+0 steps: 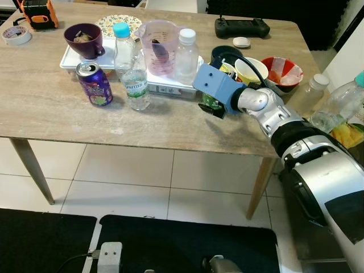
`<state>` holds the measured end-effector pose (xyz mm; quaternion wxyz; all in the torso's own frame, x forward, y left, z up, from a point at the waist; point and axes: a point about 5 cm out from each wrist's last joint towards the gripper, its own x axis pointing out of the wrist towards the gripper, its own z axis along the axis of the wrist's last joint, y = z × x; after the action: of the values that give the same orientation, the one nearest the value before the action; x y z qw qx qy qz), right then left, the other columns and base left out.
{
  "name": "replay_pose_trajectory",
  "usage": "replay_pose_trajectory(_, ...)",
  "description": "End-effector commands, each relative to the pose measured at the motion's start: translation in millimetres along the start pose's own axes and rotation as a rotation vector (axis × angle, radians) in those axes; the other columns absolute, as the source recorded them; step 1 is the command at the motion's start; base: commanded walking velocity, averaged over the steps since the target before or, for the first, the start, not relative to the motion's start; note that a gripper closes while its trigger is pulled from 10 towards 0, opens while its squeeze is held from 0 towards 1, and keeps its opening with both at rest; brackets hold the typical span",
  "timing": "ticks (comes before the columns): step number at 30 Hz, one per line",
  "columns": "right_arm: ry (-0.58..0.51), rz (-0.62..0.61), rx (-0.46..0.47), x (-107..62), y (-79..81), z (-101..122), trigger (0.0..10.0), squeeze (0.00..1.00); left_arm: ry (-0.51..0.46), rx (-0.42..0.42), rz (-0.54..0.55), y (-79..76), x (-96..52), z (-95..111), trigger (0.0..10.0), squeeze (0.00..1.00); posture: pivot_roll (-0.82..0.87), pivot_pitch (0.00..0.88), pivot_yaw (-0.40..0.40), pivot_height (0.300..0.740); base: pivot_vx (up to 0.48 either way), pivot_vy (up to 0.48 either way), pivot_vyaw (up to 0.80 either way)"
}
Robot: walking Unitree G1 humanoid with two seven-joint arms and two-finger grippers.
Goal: Restocking fridge
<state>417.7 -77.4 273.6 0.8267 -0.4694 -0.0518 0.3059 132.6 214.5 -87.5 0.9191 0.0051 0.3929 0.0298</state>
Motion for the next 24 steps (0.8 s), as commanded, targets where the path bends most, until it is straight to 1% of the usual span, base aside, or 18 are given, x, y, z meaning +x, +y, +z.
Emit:
replay_pose_trajectory(1,0.028,0.0,-0.08,-2.8,-8.0,1,9.7,0.0,0.343,0.021,-0.004,-0.7,-41.2,-83,10.0,0.0,0.0,0.278,-0.134,0.74,0.0,0.0,0.0)
replay_pose_trajectory(2,0.044,0.0,-0.11,-3.6,-10.7,1,8.3,0.0,0.345,0.019,-0.005,-2.2,-41.4,-83,10.0,0.0,0.0,0.277,-0.134,0.74,0.0,0.0,0.0)
replay_pose_trajectory(4,0.056,0.001,-0.127,-4.3,-12.8,1,8.2,0.0,0.347,0.018,-0.006,-3.1,-41.4,-84,10.0,0.0,0.0,0.273,-0.136,0.74,0.0,0.0,0.0)
replay_pose_trajectory(5,0.067,0.0,-0.134,-5.2,-15.4,1,9.6,0.0,0.349,0.018,-0.007,-3.7,-41.4,-84,10.0,0.0,0.0,0.268,-0.136,0.74,0.0,0.0,0.0)
replay_pose_trajectory(6,0.08,0.007,-0.144,-6.1,-17.8,1,10.0,0.0,0.351,0.017,-0.007,-3.9,-41.3,-84,10.0,0.0,0.0,0.264,-0.138,0.74,0.0,0.0,0.0)
replay_pose_trajectory(8,0.107,0.027,-0.161,-8.0,-21.3,1,10.0,0.0,0.353,0.016,-0.005,-3.8,-41.0,-84,10.0,0.0,-0.01,0.259,-0.14,0.74,0.0,0.0,0.0)
replay_pose_trajectory(12,0.135,0.051,-0.175,-9.3,-21.8,-2,10.0,0.0,0.352,0.015,-0.004,-4.0,-40.3,-83,10.0,0.0,-0.01,0.255,-0.142,0.74,0.0,0.0,0.0)
replay_pose_trajectory(13,0.153,0.076,-0.179,-10.1,-20.6,-5,10.0,0.0,0.351,0.014,-0.003,-4.1,-40.0,-83,10.0,0.0,-0.01,0.253,-0.143,0.74,0.0,0.0,0.0)
replay_pose_trajectory(16,0.165,0.093,-0.181,-10.6,-19.7,-7,10.0,0.0,0.35,0.013,-0.002,-4.2,-39.7,-82,10.0,0.0,-0.01,0.253,-0.143,0.74,0.0,0.0,0.0)
replay_pose_trajectory(18,0.202,0.168,-0.192,-12.5,-14.4,-15,10.0,0.0,0.348,0.011,-0.002,-4.9,-39.1,-82,10.0,0.0,-0.01,0.25,-0.145,0.74,0.0,0.0,0.0)
replay_pose_trajectory(19,0.202,0.168,-0.192,-12.5,-14.4,-15,10.0,0.0,0.348,0.011,-0.002,-4.9,-39.1,-82,10.0,0.0,-0.01,0.25,-0.145,0.74,0.0,0.0,0.0)
replay_pose_trajectory(20,0.217,0.196,-0.2,-13.1,-12.2,-17,10.0,0.0,0.347,0.01,-0.003,-5.4,-38.7,-81,10.0,0.0,-0.01,0.248,-0.145,0.74,0.0,0.0,0.0)
replay_pose_trajectory(21,0.221,0.206,-0.208,-13.4,-11.4,-18,4.0,0.0,0.347,0.01,-0.004,-5.8,-38.3,-81,10.0,0.0,-0.01,0.246,-0.145,0.74,0.0,0.0,0.0)
replay_pose_trajectory(22,0.219,0.205,-0.213,-13.5,-11.7,-18,0.0,0.0,0.347,0.01,-0.004,-5.9,-38.2,-81,10.0,0.0,-0.01,0.246,-0.145,0.74,0.0,0.0,0.0)
replay_pose_trajectory(24,0.214,0.195,-0.215,-13.6,-13.3,-17,0.0,0.0,0.347,0.01,-0.004,-6.0,-37.9,-80,10.0,0.0,-0.01,0.245,-0.144,0.74,0.0,0.0,0.0)
